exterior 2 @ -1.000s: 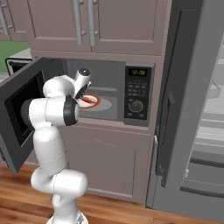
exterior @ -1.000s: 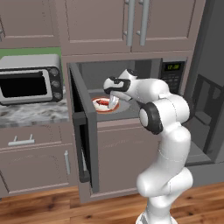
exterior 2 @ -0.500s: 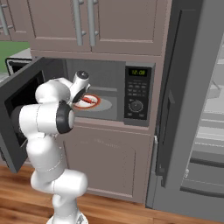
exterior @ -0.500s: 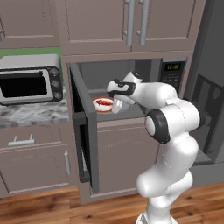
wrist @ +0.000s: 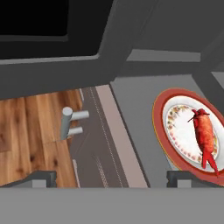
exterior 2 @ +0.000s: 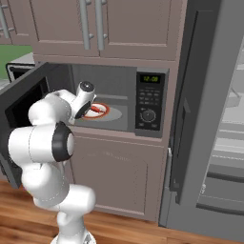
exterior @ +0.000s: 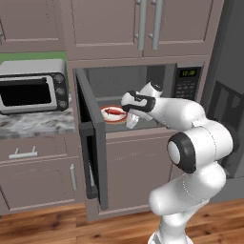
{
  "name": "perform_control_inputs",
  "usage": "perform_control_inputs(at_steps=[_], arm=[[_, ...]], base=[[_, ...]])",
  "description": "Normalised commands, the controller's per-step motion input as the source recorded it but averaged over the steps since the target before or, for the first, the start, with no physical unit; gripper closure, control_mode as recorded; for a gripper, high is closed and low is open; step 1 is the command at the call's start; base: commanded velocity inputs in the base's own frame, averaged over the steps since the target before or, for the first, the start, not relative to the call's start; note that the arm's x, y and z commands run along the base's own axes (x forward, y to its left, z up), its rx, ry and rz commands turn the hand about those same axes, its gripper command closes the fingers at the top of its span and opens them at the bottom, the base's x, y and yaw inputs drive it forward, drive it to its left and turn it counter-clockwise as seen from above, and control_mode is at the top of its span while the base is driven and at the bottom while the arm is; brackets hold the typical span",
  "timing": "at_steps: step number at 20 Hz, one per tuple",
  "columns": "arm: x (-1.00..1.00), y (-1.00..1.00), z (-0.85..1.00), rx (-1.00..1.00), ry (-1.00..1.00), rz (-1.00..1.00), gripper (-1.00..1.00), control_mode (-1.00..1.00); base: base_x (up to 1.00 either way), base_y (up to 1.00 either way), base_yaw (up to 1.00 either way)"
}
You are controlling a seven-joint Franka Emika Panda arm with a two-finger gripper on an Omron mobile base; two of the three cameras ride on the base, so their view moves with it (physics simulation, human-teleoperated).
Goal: Transport the fish from the fridge to the microwave and turn on the microwave.
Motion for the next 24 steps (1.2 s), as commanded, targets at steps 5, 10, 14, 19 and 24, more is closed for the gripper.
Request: perform_control_inputs(at_steps=[5,10,14,19,24], arm=[[-0.42,-0.07,0.09,0.0,0.0,0.0,-1.0,-1.0],[-0.39,-0.06,0.11,0.0,0.0,0.0,-1.0,-1.0],[-0.41,-0.1,0.12,0.0,0.0,0.0,-1.0,-1.0],[-0.34,-0.08,0.18,0.0,0.05,0.0,-1.0,-1.0],[-0.35,-0.1,0.27,0.0,0.06,0.0,-1.0,-1.0]], base=[[0.0,0.0,0.0],[0.0,0.0,0.0],[0.0,0.0,0.0],[0.0,0.0,0.0],[0.0,0.0,0.0]])
